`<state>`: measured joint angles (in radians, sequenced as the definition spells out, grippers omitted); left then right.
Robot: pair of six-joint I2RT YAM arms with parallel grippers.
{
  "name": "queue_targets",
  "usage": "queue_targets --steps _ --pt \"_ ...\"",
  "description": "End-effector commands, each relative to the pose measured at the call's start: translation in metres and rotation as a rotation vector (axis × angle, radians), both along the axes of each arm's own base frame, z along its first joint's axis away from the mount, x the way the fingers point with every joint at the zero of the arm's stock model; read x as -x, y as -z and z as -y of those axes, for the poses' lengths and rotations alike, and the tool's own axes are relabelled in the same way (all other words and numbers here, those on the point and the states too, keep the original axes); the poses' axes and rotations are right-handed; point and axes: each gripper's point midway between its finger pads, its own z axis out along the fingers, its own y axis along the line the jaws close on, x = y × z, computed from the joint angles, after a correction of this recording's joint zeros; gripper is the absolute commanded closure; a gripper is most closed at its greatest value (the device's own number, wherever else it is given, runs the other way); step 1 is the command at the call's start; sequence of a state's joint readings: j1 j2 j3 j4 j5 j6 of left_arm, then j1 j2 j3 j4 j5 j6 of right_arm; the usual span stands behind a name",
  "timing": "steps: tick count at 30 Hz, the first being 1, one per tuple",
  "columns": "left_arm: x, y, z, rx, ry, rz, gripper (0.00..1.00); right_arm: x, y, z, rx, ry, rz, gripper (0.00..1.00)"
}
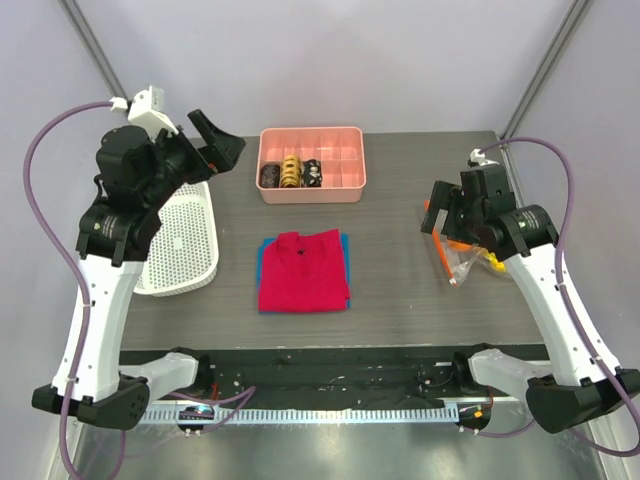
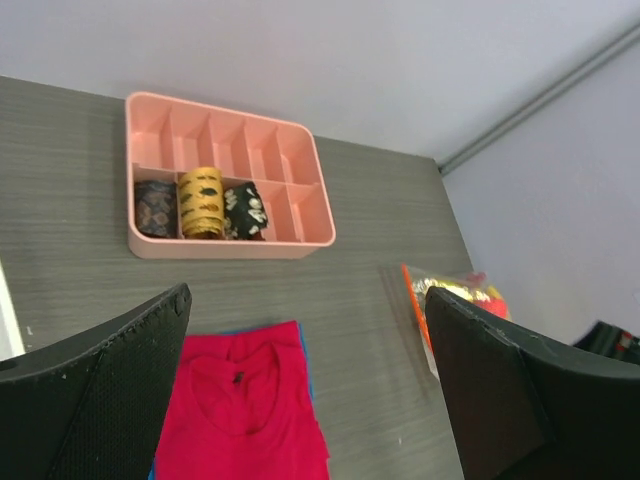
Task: Open the zip-top bag and remove the fake food
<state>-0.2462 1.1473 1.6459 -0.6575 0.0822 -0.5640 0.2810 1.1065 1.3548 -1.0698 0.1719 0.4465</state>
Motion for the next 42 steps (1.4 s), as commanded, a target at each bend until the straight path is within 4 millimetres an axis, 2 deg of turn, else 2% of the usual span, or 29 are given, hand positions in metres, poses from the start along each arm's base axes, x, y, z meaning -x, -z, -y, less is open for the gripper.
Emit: queue_targets --steps 1,3,4,5,7,9,10,11,13,14,17,18,19,20,22,24,25,27,28,32,34,38,40,42 --pt "0.007 0.02 0.039 0.024 0.192 -0.085 0.04 -0.001 0.011 0.013 0.074 0.05 -0.058 0.0" --pt "0.006 0.032 0.061 0.021 0.253 -0.119 0.07 -0.007 0.016 0.015 0.093 0.069 -0.077 0.0" --pt "0.016 0.038 0.087 0.013 0.33 -0.135 0.08 -0.012 0.018 0.017 0.103 0.081 -0.084 0.0" --pt "0.019 0.042 0.099 0.015 0.365 -0.153 0.09 -0.019 0.026 0.017 0.116 0.085 -0.109 0.0" --pt "0.028 0.055 0.132 0.018 0.451 -0.182 0.12 -0.033 0.029 0.02 0.131 0.107 -0.098 0.0" --pt "0.031 0.052 0.152 0.055 0.492 -0.168 0.11 -0.05 0.035 0.029 0.11 0.148 -0.104 0.0" --pt "0.033 0.057 0.163 0.067 0.527 -0.175 0.11 -0.055 0.038 0.033 0.098 0.17 -0.105 0.0" --pt "0.039 0.058 0.176 0.075 0.565 -0.176 0.11 -0.061 0.048 0.051 0.081 0.228 -0.122 0.0" --pt "0.037 0.064 0.195 0.082 0.601 -0.197 0.11 -0.075 0.053 0.064 0.025 0.293 -0.094 0.0" --pt "0.042 0.064 0.205 0.084 0.635 -0.209 0.12 -0.077 0.061 0.072 0.02 0.328 -0.104 0.0" --pt "0.051 0.066 0.224 0.06 0.691 -0.24 0.11 -0.092 0.065 0.09 0.075 0.387 -0.089 0.0" --pt "0.053 0.068 0.226 0.04 0.7 -0.237 0.12 -0.097 0.075 0.096 0.109 0.41 -0.114 0.0" --pt "0.056 0.068 0.227 0.028 0.709 -0.24 0.12 -0.099 0.077 0.114 0.148 0.464 -0.12 0.0" --pt "0.062 0.076 0.225 0.001 0.714 -0.27 0.11 -0.107 0.073 0.119 0.16 0.482 -0.099 0.0" --pt "0.066 0.082 0.219 -0.038 0.713 -0.28 0.11 -0.121 0.084 0.123 0.181 0.481 -0.11 0.01" --pt "0.071 0.086 0.209 -0.07 0.695 -0.286 0.11 -0.135 0.078 0.134 0.212 0.526 -0.072 0.0" --pt "0.071 0.091 0.205 -0.088 0.689 -0.289 0.11 -0.139 0.086 0.147 0.223 0.56 -0.091 0.0" --pt "0.075 0.093 0.199 -0.1 0.681 -0.29 0.11 -0.148 0.084 0.164 0.211 0.605 -0.076 0.01" --pt "0.077 0.098 0.197 -0.106 0.683 -0.298 0.12 -0.148 0.088 0.183 0.198 0.649 -0.088 0.0" --pt "0.078 0.101 0.197 -0.125 0.703 -0.274 0.11 -0.159 0.107 0.216 0.163 0.689 -0.128 0.0" --pt "0.078 0.105 0.2 -0.137 0.716 -0.285 0.11 -0.16 0.115 0.219 0.152 0.687 -0.146 0.0" --pt "0.074 0.103 0.21 -0.141 0.76 -0.28 0.11 -0.169 0.147 0.212 0.126 0.62 -0.21 0.0" --pt "0.069 0.105 0.217 -0.144 0.771 -0.281 0.11 -0.176 0.158 0.197 0.061 0.535 -0.231 0.0" --pt "0.067 0.109 0.222 -0.146 0.785 -0.293 0.11 -0.175 0.165 0.181 0.024 0.494 -0.257 0.0"
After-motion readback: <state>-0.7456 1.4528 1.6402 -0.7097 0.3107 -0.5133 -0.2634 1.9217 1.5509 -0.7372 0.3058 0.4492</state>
